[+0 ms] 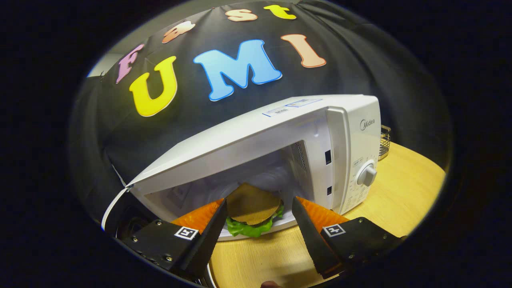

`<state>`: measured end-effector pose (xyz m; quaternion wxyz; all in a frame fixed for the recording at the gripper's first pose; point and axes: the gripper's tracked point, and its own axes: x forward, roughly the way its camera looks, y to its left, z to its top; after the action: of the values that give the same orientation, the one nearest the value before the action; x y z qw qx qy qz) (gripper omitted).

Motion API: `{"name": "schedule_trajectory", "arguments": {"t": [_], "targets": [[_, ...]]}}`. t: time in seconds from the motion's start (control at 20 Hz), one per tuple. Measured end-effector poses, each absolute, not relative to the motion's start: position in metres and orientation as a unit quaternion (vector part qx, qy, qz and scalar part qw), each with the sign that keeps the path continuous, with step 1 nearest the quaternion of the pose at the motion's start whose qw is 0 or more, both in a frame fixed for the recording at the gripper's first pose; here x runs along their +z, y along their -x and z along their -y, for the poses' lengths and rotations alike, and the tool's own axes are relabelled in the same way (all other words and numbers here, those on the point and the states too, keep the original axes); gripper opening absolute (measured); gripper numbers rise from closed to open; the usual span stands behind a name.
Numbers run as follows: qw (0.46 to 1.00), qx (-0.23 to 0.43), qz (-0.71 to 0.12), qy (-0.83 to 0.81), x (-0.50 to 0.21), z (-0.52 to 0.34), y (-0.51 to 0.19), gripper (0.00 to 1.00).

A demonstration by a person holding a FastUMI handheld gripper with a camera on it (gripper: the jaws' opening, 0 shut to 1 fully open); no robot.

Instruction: Open the microwave, put the food inside, and close the microwave door.

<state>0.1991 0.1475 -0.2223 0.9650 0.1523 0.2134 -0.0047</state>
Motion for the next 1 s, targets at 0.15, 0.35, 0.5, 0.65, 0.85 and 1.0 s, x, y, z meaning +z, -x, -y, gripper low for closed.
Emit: {"name": "schedule_trajectory", "arguments": {"t": [0.15,0.35,0.5,0.65,0.85,1.0], "targets": [[0.971,0.030,-0.203,-0.120,-0.195,-0.149,-0.161,0.97],[0.978,0.071,-0.176,-0.087,-0.156,-0.149,-0.113,0.97],[0.979,0.103,-0.154,-0.085,-0.127,-0.156,-0.080,0.97],[0.977,0.141,-0.135,-0.089,-0.100,-0.170,-0.049,0.97],[0.970,0.195,-0.114,-0.091,-0.072,-0.196,-0.015,0.97],[0.958,0.253,-0.100,-0.093,-0.050,-0.229,0.017,0.97]]}}
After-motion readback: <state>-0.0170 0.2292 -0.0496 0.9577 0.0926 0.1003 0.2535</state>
